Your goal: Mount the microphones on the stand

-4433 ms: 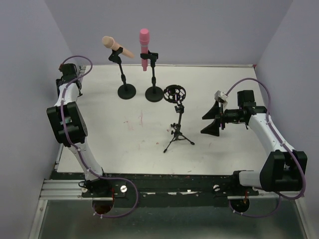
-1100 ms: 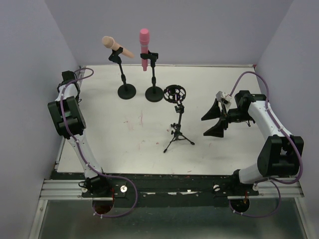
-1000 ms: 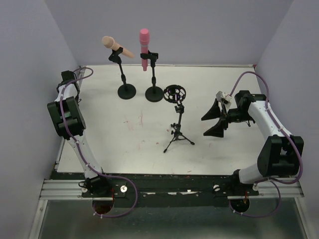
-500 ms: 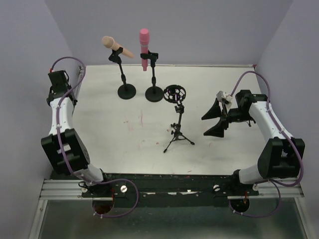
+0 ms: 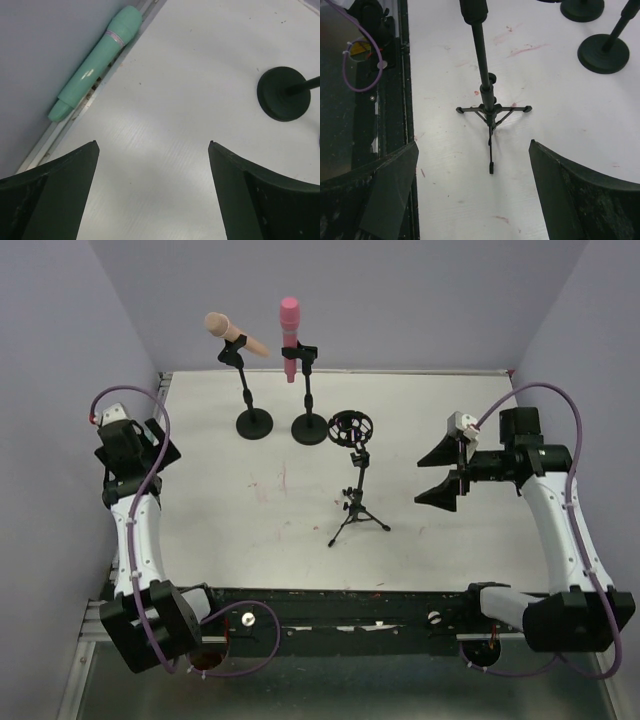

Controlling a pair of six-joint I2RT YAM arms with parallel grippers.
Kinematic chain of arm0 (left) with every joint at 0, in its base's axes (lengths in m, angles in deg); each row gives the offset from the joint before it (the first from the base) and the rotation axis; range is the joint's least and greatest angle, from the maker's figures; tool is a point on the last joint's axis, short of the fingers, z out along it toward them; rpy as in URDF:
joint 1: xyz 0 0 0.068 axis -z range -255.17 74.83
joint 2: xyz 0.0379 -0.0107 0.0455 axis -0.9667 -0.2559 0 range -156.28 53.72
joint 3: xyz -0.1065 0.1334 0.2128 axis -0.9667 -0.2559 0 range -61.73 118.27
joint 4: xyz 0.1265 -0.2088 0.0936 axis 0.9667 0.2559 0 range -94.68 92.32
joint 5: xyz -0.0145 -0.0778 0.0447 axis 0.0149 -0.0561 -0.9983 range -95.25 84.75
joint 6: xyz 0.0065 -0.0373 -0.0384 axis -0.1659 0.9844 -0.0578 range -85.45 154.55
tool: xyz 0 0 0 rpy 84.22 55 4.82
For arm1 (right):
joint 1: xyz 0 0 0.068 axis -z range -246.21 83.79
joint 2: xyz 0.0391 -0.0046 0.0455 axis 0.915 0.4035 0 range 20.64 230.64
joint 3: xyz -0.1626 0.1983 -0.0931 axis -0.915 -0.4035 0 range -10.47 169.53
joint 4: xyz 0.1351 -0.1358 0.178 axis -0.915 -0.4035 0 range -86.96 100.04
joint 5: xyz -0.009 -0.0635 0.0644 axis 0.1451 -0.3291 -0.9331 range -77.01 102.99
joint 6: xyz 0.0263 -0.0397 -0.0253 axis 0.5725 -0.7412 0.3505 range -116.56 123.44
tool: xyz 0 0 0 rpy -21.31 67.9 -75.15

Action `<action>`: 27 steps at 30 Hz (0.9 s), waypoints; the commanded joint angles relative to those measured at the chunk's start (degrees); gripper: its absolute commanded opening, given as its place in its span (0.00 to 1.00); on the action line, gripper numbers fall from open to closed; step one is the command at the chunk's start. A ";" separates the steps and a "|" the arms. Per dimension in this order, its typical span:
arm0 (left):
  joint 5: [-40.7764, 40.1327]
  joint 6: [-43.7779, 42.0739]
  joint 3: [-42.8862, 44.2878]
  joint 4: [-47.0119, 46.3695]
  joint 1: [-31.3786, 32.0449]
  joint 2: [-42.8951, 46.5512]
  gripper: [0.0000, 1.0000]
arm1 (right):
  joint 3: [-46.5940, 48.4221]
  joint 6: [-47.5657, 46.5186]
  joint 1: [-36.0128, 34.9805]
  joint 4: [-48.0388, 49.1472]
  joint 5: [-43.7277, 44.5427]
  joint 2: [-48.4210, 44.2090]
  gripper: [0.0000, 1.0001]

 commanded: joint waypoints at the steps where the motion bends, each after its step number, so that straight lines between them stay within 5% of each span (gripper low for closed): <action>1: 6.08 6.96 -9.80 -5.54 -0.30 4.29 0.98 | -4.97 19.26 0.19 15.71 4.64 -7.42 1.00; 9: -2.35 13.11 -13.61 -6.79 -1.00 4.57 0.63 | -6.74 20.77 0.19 16.25 4.29 -7.35 1.00; 15: -12.44 18.04 -10.71 -3.80 -1.97 -1.23 0.00 | -7.62 23.15 0.19 19.68 3.14 -5.95 1.00; 24: -35.82 29.37 -5.17 6.49 -1.97 -11.87 0.01 | -0.78 17.27 0.19 13.28 4.03 1.51 1.00; 27: -35.40 31.57 1.05 11.92 -2.50 -17.75 0.04 | 4.67 10.17 0.10 3.98 3.33 7.14 1.00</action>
